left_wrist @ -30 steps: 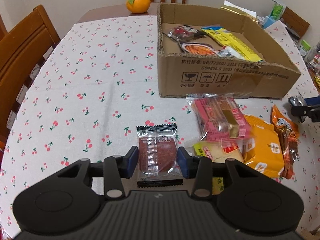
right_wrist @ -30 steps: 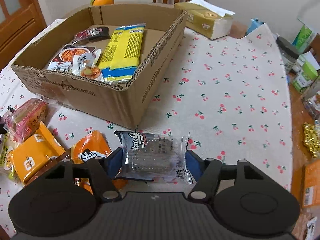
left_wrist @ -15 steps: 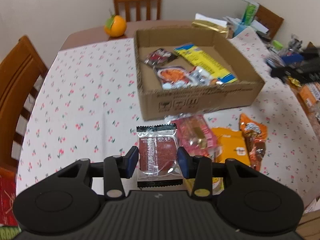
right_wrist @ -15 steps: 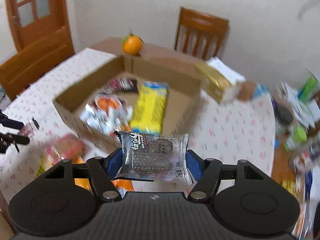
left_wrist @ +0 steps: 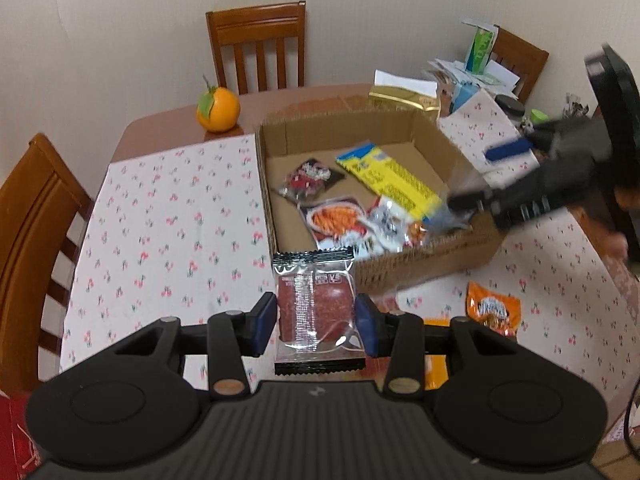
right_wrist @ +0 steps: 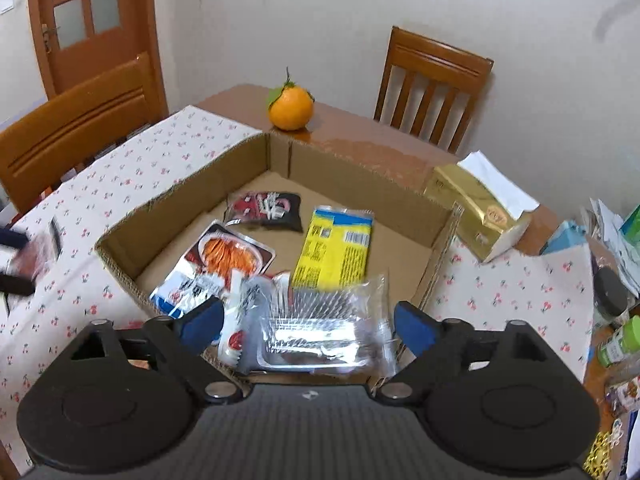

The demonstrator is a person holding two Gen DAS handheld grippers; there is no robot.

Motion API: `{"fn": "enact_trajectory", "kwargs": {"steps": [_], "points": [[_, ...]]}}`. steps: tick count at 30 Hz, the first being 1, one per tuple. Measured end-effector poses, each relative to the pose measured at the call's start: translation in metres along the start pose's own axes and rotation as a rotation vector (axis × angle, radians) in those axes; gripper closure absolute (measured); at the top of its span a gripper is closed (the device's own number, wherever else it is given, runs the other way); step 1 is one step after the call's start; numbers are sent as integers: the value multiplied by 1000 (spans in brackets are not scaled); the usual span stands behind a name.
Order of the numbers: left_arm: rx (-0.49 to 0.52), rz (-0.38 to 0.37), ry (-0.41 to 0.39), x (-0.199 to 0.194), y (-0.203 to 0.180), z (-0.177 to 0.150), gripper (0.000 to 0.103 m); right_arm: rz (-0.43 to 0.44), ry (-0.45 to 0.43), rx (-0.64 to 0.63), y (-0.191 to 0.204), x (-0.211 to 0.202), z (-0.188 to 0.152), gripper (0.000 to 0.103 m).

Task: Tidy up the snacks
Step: 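Carry both packs over the cardboard box and open both grippers to drop them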

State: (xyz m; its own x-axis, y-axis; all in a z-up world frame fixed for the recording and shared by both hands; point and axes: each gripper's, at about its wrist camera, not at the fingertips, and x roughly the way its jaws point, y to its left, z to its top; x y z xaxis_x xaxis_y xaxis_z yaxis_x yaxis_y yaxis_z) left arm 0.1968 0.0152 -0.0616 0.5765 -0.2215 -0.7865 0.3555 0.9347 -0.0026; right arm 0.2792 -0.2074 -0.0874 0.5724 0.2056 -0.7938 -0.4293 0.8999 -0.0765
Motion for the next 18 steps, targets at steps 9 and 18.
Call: {"fn": "enact_trajectory", "kwargs": {"steps": [9, 18], "points": [[67, -39, -35, 27, -11, 46, 61, 5, -46, 135, 10, -33, -25, 0], [92, -132, -30, 92, -29, 110, 48, 13, -32, 301, 11, -54, -54, 0]]}}
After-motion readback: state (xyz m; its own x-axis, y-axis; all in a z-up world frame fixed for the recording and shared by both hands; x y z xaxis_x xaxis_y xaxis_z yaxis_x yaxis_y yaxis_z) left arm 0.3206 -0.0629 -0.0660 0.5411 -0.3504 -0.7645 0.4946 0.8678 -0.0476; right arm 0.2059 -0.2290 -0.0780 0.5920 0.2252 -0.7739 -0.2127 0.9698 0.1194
